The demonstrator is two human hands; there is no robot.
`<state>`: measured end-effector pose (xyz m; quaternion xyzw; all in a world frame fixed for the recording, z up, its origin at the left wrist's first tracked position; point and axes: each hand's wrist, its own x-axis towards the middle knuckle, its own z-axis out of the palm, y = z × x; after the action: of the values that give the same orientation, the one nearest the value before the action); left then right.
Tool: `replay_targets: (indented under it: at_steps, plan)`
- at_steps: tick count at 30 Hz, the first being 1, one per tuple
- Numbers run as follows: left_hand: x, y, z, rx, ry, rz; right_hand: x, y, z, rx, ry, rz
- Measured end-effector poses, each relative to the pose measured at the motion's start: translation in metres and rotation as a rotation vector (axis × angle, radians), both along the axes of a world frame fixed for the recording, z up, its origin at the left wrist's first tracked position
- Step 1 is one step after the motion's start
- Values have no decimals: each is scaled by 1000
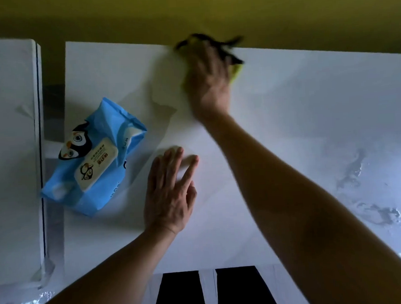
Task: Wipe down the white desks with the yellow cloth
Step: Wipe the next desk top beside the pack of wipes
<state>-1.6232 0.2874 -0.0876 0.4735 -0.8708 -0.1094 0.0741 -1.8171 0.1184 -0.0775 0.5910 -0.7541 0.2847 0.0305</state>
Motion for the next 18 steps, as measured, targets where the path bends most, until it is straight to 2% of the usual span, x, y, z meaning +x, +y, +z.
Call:
replay_targets:
  at_steps: [1, 3, 5, 10, 14, 16, 18]
  plan:
    - [1, -1, 0, 3, -3, 0, 19, 1, 2, 44, -17, 123]
    - [1, -1, 0, -3, -1, -11, 23, 5, -1, 129, -6, 241]
    - [1, 0, 0, 0, 8, -9, -13, 14, -4, 123, 1, 230]
    - [0, 0, -1, -13, 6, -13, -155, 76, -4, 63, 108, -275]
    - [-1, 2, 0, -29, 16, 8, -185, 108, 4, 198, -103, -573]
    - [-2, 1, 1, -31, 9, 4, -156, 100, 9, 128, -65, -624]
    - [-3, 1, 1, -28, -5, -5, -102, 90, 11, -9, -50, -435]
